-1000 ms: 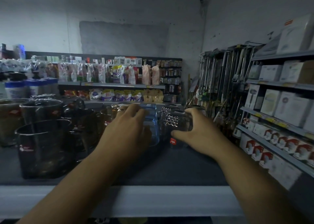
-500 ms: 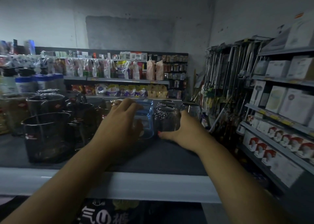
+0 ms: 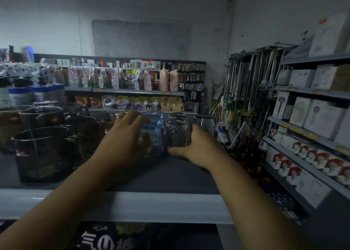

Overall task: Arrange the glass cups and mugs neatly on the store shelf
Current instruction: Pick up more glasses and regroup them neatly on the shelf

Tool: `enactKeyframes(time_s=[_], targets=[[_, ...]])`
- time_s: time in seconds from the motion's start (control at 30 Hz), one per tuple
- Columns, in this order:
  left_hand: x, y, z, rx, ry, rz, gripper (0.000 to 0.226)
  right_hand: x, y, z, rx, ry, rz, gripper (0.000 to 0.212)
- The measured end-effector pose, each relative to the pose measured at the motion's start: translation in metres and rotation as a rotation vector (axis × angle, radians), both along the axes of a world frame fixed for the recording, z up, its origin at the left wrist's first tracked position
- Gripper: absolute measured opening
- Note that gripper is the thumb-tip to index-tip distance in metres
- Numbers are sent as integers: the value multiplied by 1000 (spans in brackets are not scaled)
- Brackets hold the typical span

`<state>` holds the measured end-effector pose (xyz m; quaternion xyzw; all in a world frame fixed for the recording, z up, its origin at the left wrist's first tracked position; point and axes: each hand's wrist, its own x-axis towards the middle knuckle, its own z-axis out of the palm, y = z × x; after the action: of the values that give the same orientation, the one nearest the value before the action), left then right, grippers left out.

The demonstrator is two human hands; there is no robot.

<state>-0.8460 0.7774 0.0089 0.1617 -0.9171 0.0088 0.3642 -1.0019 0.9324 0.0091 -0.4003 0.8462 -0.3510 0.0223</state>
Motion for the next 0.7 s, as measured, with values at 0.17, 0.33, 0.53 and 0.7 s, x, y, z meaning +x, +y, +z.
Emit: enactKeyframes(time_s=[0.17,0.33,0.53,0.7], targets=[[-1,24,17,-164,68,-33,45,-16,31,20,-105,94,-12,77],[-29,49,14,-185,-93,-96,55,-45,44,21,-175,231,-128,61],[-39,51,9,-167,-176,-37,73,-59,29,-12,-110,166,-63,85],[-38,50,4,-142,-202,-42,78,-60,30,-12,-89,174,-51,90]])
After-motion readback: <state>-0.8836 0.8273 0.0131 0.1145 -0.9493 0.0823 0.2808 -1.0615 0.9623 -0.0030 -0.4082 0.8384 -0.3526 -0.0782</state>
